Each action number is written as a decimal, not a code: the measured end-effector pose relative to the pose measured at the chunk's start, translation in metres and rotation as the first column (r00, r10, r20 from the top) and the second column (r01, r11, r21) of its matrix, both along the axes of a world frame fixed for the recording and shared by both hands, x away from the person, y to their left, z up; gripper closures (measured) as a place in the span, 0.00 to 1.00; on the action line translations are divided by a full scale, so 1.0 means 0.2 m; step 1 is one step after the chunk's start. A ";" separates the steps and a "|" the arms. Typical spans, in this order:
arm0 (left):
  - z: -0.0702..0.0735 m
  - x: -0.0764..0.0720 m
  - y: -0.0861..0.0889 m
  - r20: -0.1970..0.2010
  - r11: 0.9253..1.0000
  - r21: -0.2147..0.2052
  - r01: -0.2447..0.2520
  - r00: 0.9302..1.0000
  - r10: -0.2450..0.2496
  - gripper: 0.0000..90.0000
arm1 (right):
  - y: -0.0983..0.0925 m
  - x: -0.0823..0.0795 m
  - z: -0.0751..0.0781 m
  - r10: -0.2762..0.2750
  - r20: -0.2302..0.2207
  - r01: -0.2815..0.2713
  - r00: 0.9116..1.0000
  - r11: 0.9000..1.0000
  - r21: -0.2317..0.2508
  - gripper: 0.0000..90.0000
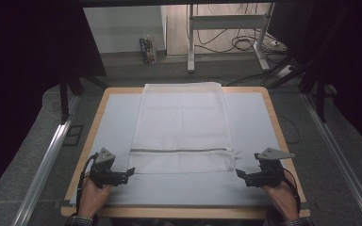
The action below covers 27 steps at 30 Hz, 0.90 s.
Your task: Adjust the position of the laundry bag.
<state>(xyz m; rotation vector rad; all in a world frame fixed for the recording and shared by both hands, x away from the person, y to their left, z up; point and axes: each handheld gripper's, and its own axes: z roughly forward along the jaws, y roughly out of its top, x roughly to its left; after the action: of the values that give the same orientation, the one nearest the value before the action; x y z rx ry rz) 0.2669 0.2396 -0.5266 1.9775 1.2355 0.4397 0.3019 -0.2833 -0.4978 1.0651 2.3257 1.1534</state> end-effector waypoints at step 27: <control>0.00 0.17 -0.01 -0.053 1.000 -0.021 0.013 0.998 -0.014 0.05 | 0.02 0.11 -0.01 -0.018 -0.031 0.018 0.999 1.000 -0.002 0.00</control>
<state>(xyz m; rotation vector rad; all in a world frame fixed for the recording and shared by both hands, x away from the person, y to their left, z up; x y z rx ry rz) 0.3002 0.2372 -0.5269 1.9903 1.2541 0.3683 0.3248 -0.2794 -0.4988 1.1083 2.3354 1.1366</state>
